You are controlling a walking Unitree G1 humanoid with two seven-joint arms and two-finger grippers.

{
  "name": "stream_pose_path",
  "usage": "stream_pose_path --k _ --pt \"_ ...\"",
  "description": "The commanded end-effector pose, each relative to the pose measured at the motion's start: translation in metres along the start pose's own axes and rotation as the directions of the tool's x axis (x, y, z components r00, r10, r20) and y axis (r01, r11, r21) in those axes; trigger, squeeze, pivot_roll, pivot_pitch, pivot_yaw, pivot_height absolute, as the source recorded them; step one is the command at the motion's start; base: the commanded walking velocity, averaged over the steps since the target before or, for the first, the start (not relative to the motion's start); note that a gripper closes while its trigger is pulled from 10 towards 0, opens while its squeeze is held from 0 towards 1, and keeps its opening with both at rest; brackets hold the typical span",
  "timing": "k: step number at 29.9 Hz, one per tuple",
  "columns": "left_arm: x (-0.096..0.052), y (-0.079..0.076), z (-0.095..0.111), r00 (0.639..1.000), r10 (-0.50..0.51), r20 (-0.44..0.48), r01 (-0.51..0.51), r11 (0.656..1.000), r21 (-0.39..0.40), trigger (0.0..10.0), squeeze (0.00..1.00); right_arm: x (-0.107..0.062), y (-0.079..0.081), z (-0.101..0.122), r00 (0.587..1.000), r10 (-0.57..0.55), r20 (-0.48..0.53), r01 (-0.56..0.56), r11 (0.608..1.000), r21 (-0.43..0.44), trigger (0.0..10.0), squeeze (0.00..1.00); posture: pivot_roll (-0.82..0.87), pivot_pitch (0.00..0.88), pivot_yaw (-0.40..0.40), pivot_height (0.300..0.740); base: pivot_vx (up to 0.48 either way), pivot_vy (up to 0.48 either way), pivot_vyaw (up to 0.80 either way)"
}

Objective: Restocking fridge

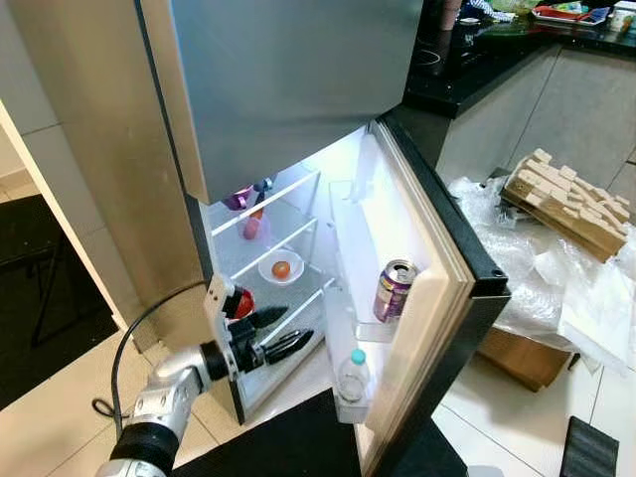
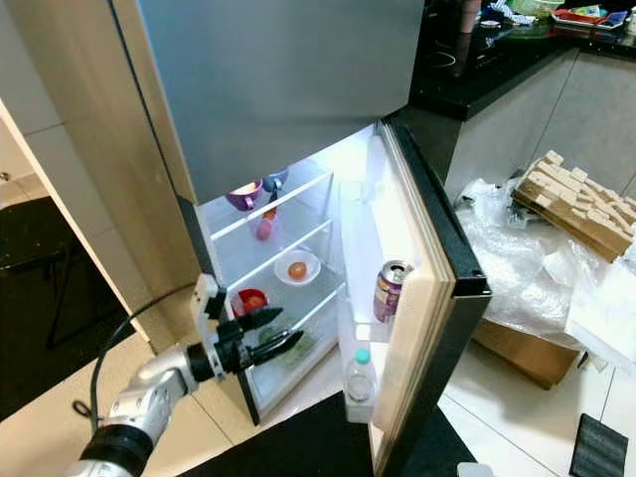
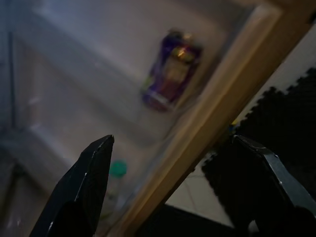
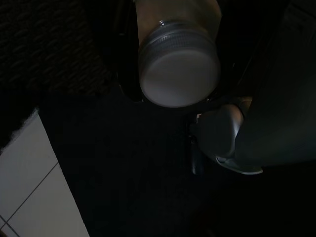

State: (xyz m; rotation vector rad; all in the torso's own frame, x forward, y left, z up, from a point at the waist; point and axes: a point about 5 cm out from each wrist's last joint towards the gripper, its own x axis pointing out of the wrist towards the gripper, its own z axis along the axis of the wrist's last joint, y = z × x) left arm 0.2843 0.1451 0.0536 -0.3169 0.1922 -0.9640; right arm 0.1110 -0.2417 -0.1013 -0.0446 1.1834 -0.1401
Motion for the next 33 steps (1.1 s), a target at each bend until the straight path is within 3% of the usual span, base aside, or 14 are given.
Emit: stream_pose_path --k 1,5,7,8,11,17,20,21,23,24,26,30,33 --pt "-0.012 0.008 -0.012 0.995 0.089 -0.046 -0.089 0.996 -0.008 10.0 0.00 0.000 0.001 -0.001 1.000 -0.001 -0.002 0.001 1.000 0.006 10.0 0.00 0.05 0.000 -0.003 0.740 0.000 0.000 0.00" --pt "-0.018 0.011 -0.021 0.987 0.146 -0.067 -0.148 0.989 -0.028 10.0 0.00 0.000 0.001 -0.001 1.000 0.000 0.001 0.000 1.000 0.008 10.0 0.00 0.05 0.000 -0.003 0.740 0.000 0.000 0.00" --pt "-0.028 0.015 -0.036 0.964 0.240 -0.114 -0.247 0.967 -0.056 10.0 0.00 0.000 0.002 0.002 1.000 0.011 0.022 -0.011 1.000 -0.011 10.0 0.00 0.05 0.000 -0.001 0.740 0.000 0.000 0.00" --pt "-0.028 0.015 -0.036 0.964 0.240 -0.114 -0.247 0.967 -0.056 10.0 0.00 0.000 0.002 0.002 1.000 0.011 0.022 -0.011 1.000 -0.011 10.0 0.00 0.05 0.000 -0.001 0.740 0.000 0.000 0.00" --pt "-0.042 0.018 -0.056 0.923 0.344 -0.175 -0.363 0.927 -0.097 10.0 0.00 0.000 0.004 0.008 0.997 0.038 0.065 -0.035 0.999 -0.035 10.0 0.00 0.05 0.000 0.000 0.740 0.000 0.000 0.00" --pt "-0.059 0.016 -0.080 0.864 0.436 -0.252 -0.478 0.867 -0.138 10.0 0.00 0.000 0.013 0.025 0.982 0.116 0.148 -0.099 0.988 -0.121 10.0 0.00 0.05 0.000 -0.001 0.740 0.000 0.000 0.00" --pt "-0.067 0.014 -0.091 0.832 0.473 -0.289 -0.527 0.837 -0.149 10.0 0.00 0.000 0.013 0.027 0.981 0.116 0.157 -0.098 0.988 -0.122 10.0 0.00 0.05 0.000 -0.001 0.740 0.000 0.000 0.00" --pt "-0.074 0.011 -0.100 0.803 0.504 -0.318 -0.568 0.807 -0.158 10.0 0.00 0.000 0.014 0.030 0.977 0.128 0.171 -0.107 0.986 -0.124 10.0 0.00 0.05 0.000 -0.005 0.740 0.000 0.000 0.00" --pt "-0.076 0.010 -0.103 0.793 0.514 -0.327 -0.583 0.796 -0.162 10.0 0.00 0.000 0.015 0.031 0.974 0.138 0.177 -0.115 0.985 -0.132 10.0 0.00 0.05 0.000 -0.005 0.740 0.000 0.000 0.00" --pt "-0.080 0.009 -0.109 0.765 0.541 -0.349 -0.617 0.770 -0.161 10.0 0.00 -0.001 0.019 0.034 0.965 0.178 0.194 -0.146 0.975 -0.170 10.0 0.00 0.05 0.000 -0.005 0.740 0.000 0.000 0.00" --pt "-0.083 0.008 -0.112 0.750 0.553 -0.364 -0.635 0.756 -0.161 10.0 0.00 -0.001 0.022 0.036 0.957 0.208 0.202 -0.167 0.964 -0.205 10.0 0.00 0.05 0.000 -0.005 0.740 0.000 0.000 0.00" --pt "-0.087 0.005 -0.118 0.730 0.560 -0.392 -0.651 0.745 -0.148 10.0 0.00 -0.002 0.025 0.039 0.946 0.246 0.211 -0.186 0.945 -0.268 10.0 0.00 0.05 0.000 -0.005 0.740 0.000 0.000 0.00" --pt "-0.092 0.000 -0.127 0.704 0.561 -0.435 -0.669 0.730 -0.142 10.0 0.00 -0.003 0.031 0.051 0.926 0.300 0.231 -0.198 0.904 -0.378 10.0 0.00 0.04 0.000 -0.004 0.740 0.000 0.000 0.00"
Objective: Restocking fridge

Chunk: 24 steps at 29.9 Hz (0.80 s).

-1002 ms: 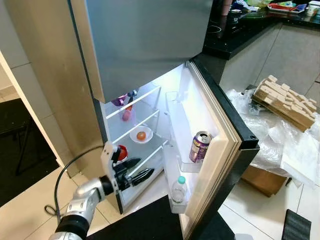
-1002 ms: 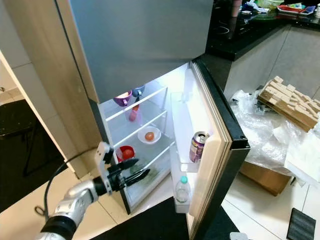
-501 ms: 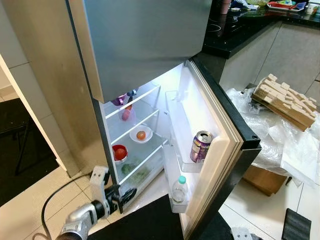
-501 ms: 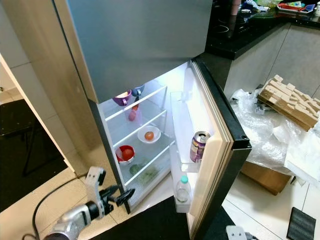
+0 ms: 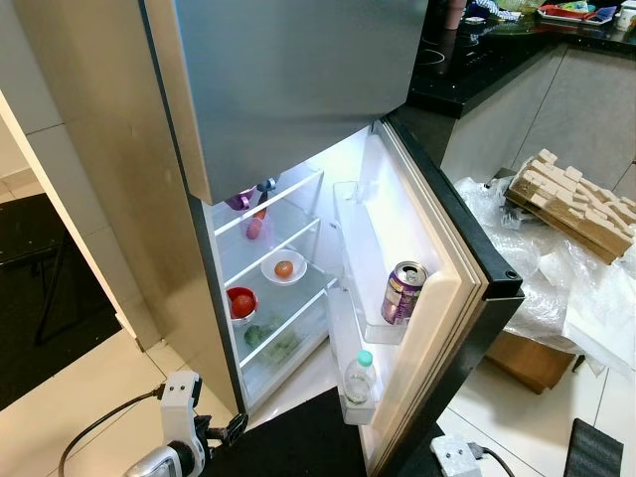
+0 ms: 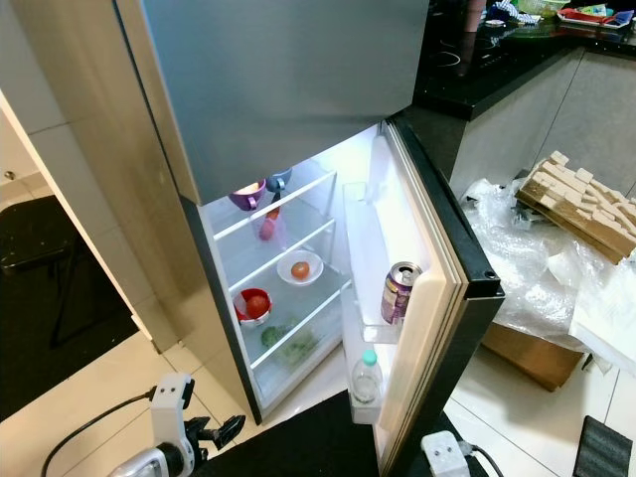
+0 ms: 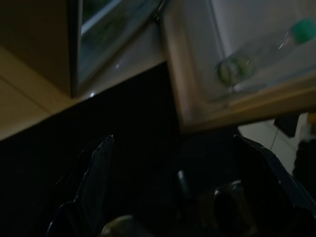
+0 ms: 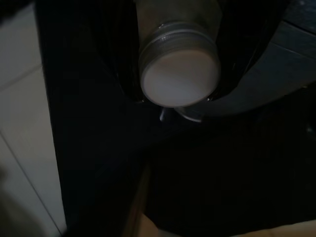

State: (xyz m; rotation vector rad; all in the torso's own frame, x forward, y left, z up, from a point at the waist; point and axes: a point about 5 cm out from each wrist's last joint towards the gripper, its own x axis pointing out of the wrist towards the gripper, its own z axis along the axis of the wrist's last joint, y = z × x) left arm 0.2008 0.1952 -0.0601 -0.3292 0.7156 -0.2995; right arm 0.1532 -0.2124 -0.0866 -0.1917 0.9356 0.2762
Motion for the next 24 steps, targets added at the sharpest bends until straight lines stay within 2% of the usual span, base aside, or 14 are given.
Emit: stream_pose_path --k 1,2,4,5,8,9,13,19,21,22,24 --pt "-0.005 0.003 -0.013 0.998 0.027 -0.055 -0.026 1.000 0.008 10.0 0.00 0.003 -0.001 0.017 0.998 0.037 0.059 -0.031 0.995 -0.096 10.0 0.00 0.04 0.000 -0.004 0.740 0.000 0.000 0.00" --pt "-0.005 0.003 -0.013 0.998 0.027 -0.055 -0.026 1.000 0.008 10.0 0.00 0.003 -0.001 0.017 0.998 0.037 0.059 -0.031 0.995 -0.096 10.0 0.00 0.04 0.000 -0.004 0.740 0.000 0.000 0.00" --pt "-0.008 0.003 -0.024 0.995 0.042 -0.089 -0.042 0.999 -0.001 10.0 0.00 0.006 0.000 0.038 0.989 0.093 0.117 -0.067 0.975 -0.211 10.0 0.00 0.05 0.000 -0.005 0.740 0.000 0.000 0.00" --pt "-0.008 0.003 -0.024 0.995 0.042 -0.089 -0.042 0.999 -0.001 10.0 0.00 0.006 0.000 0.038 0.989 0.093 0.117 -0.067 0.975 -0.211 10.0 0.00 0.05 0.000 -0.005 0.740 0.000 0.000 0.00" --pt "-0.011 0.003 -0.033 0.992 0.060 -0.113 -0.062 0.998 -0.007 10.0 0.00 0.010 0.006 0.059 0.974 0.159 0.160 -0.097 0.936 -0.339 10.0 0.00 0.05 0.000 -0.008 0.740 0.000 0.000 0.00" --pt "-0.011 0.003 -0.033 0.992 0.060 -0.113 -0.062 0.998 -0.007 10.0 0.00 0.010 0.006 0.059 0.974 0.159 0.160 -0.097 0.936 -0.339 10.0 0.00 0.05 0.000 -0.008 0.740 0.000 0.000 0.00" --pt "-0.014 0.003 -0.040 0.988 0.073 -0.136 -0.075 0.997 -0.011 10.0 0.00 0.012 0.016 0.079 0.952 0.241 0.188 -0.134 0.881 -0.454 10.0 0.00 0.06 0.000 -0.010 0.740 0.000 0.000 0.00" --pt "-0.016 0.002 -0.047 0.984 0.080 -0.159 -0.082 0.997 -0.010 10.0 0.00 0.013 0.025 0.091 0.925 0.318 0.208 -0.175 0.842 -0.510 10.0 0.00 0.06 0.000 -0.010 0.740 0.000 0.000 0.00" --pt "-0.018 0.002 -0.051 0.981 0.080 -0.179 -0.082 0.997 -0.004 10.0 0.00 0.013 0.031 0.104 0.898 0.368 0.240 -0.190 0.818 -0.543 10.0 0.00 0.06 0.000 -0.009 0.740 0.000 0.000 0.00" --pt "-0.018 0.002 -0.051 0.981 0.080 -0.179 -0.082 0.997 -0.004 10.0 0.00 0.013 0.031 0.104 0.898 0.368 0.240 -0.190 0.818 -0.543 10.0 0.00 0.06 0.000 -0.009 0.740 0.000 0.000 0.00" --pt "-0.018 0.002 -0.053 0.979 0.080 -0.189 -0.081 0.997 0.000 10.0 0.00 0.012 0.033 0.123 0.871 0.378 0.315 -0.164 0.826 -0.539 10.0 0.00 0.06 0.000 -0.008 0.740 0.000 0.000 0.00"
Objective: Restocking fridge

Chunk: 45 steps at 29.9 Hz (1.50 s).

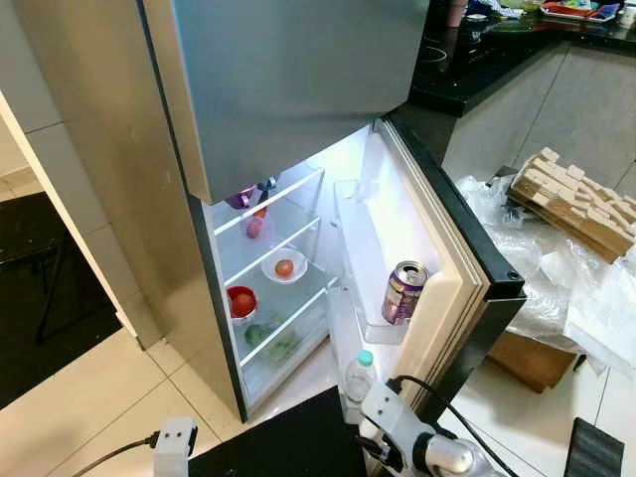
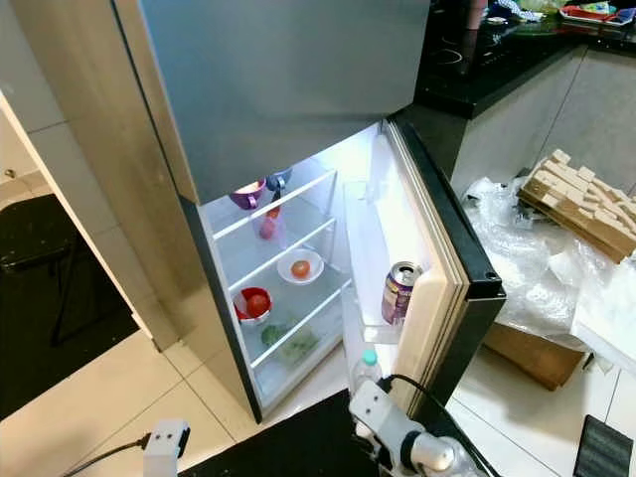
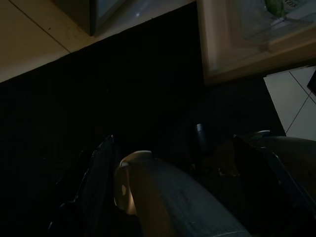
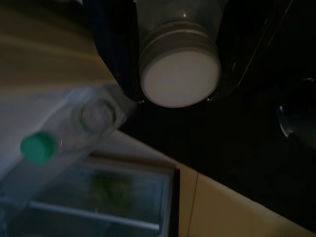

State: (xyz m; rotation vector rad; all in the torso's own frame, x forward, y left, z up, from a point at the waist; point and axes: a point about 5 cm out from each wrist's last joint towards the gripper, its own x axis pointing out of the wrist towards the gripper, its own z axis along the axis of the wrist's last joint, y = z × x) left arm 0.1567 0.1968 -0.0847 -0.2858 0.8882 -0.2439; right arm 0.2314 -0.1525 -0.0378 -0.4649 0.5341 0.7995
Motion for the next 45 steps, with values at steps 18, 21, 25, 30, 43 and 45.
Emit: stream_pose_path --k 18,21,25,30,43,45 --pt "0.003 -0.008 -0.008 0.999 -0.017 -0.043 0.018 1.000 0.021 10.0 0.00 0.002 -0.063 0.077 0.910 -0.276 0.308 0.286 0.958 0.013 10.0 0.00 0.06 0.000 -0.012 0.740 0.000 0.000 0.00" --pt "0.002 -0.008 -0.009 0.999 -0.020 -0.046 0.021 1.000 0.021 10.0 0.00 -0.001 -0.069 0.074 0.899 -0.330 0.288 0.334 0.942 0.037 10.0 0.00 0.06 0.000 -0.012 0.740 0.000 0.000 0.00" --pt "0.002 -0.009 -0.010 0.999 -0.022 -0.048 0.023 1.000 0.019 10.0 0.00 -0.005 -0.075 0.069 0.883 -0.389 0.262 0.387 0.920 0.061 10.0 0.00 0.06 0.000 -0.016 0.740 0.000 0.000 0.00" --pt "0.002 -0.009 -0.011 0.998 -0.024 -0.049 0.025 1.000 0.017 10.0 0.00 -0.012 -0.084 0.063 0.858 -0.455 0.239 0.448 0.890 0.086 10.0 0.00 0.06 0.000 -0.015 0.740 0.000 0.000 0.00" --pt "0.002 -0.010 -0.012 0.998 -0.031 -0.053 0.032 0.999 0.017 10.0 0.00 -0.027 -0.104 0.052 0.784 -0.595 0.177 0.587 0.803 0.102 10.0 0.00 0.05 0.000 -0.016 0.740 0.000 0.000 0.00" --pt "0.002 -0.010 -0.013 0.998 -0.032 -0.054 0.033 0.999 0.017 10.0 0.00 -0.027 -0.103 0.052 0.786 -0.591 0.182 0.583 0.806 0.102 10.0 0.00 0.05 0.000 -0.015 0.740 0.000 0.000 0.00"
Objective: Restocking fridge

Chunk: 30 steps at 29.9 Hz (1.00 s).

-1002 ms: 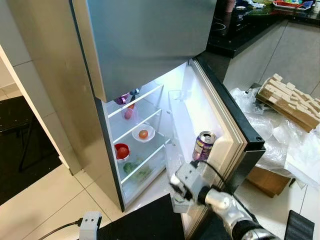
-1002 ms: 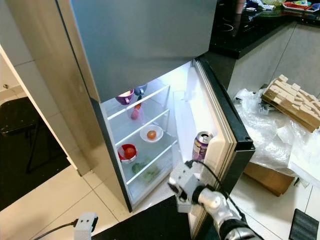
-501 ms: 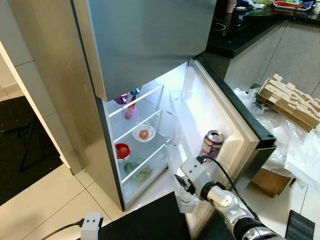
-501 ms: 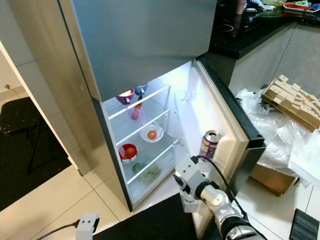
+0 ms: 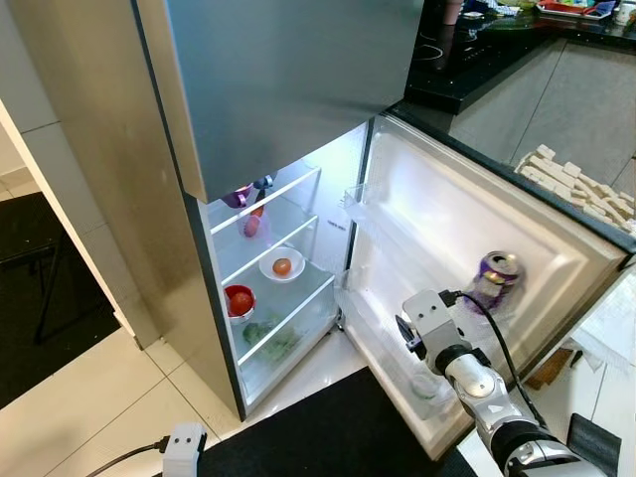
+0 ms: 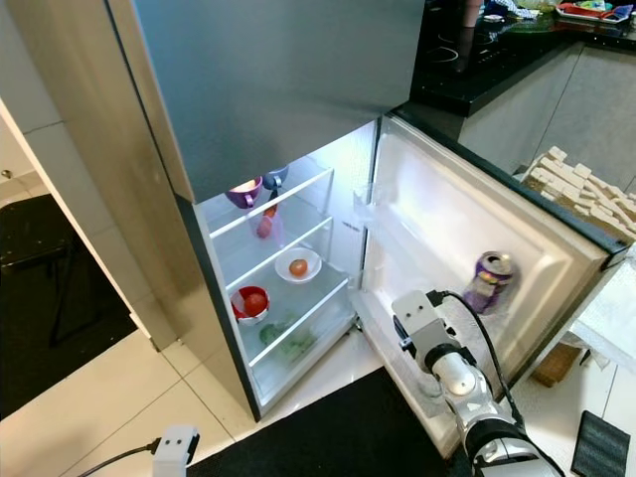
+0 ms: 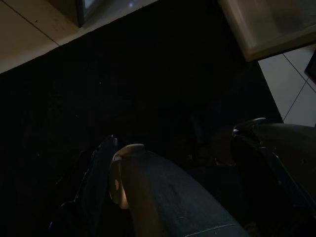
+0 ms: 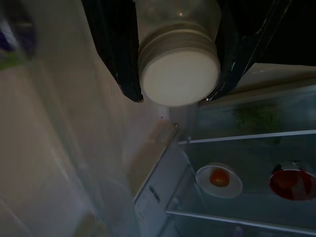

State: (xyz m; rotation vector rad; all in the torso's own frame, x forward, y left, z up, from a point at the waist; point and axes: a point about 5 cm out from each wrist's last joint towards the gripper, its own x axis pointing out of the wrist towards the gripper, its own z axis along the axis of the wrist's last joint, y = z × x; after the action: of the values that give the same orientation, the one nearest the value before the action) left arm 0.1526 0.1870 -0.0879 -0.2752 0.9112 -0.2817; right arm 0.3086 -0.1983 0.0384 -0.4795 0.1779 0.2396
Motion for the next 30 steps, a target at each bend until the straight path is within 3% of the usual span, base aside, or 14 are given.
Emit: stream_pose_path --k 1,4,12,17,23,25,30 --pt "0.000 -0.002 -0.007 1.000 -0.007 -0.026 0.007 1.000 -0.003 10.0 0.00 0.000 0.007 -0.001 1.000 0.021 -0.001 -0.021 1.000 0.023 10.0 0.00 0.05 0.000 -0.017 0.740 0.000 0.000 0.00" --pt "0.000 -0.002 -0.007 1.000 -0.008 -0.027 0.007 1.000 -0.003 10.0 0.00 -0.001 0.010 -0.001 0.999 0.034 0.001 -0.034 0.999 0.026 10.0 0.00 0.05 0.000 -0.017 0.740 0.000 0.000 0.00" --pt "0.000 -0.002 -0.006 1.000 -0.004 -0.025 0.004 1.000 -0.003 10.0 0.00 -0.014 0.020 -0.027 0.993 0.046 -0.113 -0.041 0.998 0.046 10.0 0.00 0.06 0.000 -0.018 0.740 0.000 0.000 0.00" --pt "0.000 -0.001 -0.005 1.000 0.002 -0.022 -0.002 1.000 -0.001 10.0 0.00 -0.033 0.024 -0.055 0.970 0.039 -0.242 -0.017 0.996 0.091 10.0 0.00 0.05 0.000 -0.016 0.740 0.000 0.000 0.00" --pt "0.001 -0.001 -0.001 1.000 0.020 -0.003 -0.020 1.000 -0.004 10.0 0.00 -0.065 0.035 -0.092 0.905 0.037 -0.423 0.031 0.987 0.155 10.0 0.00 0.06 0.000 -0.018 0.740 0.000 0.000 0.00" --pt "0.002 -0.001 -0.001 1.000 0.025 -0.001 -0.025 1.000 -0.004 10.0 0.00 -0.068 0.036 -0.096 0.896 0.035 -0.442 0.041 0.986 0.161 10.0 0.00 0.06 0.000 -0.019 0.740 0.000 0.000 0.00" --pt "0.000 0.006 0.000 0.992 0.123 -0.009 -0.123 0.991 0.044 10.0 0.00 -0.091 0.043 -0.117 0.831 0.026 -0.556 0.101 0.975 0.196 10.0 0.00 0.05 0.000 -0.015 0.740 0.000 0.000 0.00"
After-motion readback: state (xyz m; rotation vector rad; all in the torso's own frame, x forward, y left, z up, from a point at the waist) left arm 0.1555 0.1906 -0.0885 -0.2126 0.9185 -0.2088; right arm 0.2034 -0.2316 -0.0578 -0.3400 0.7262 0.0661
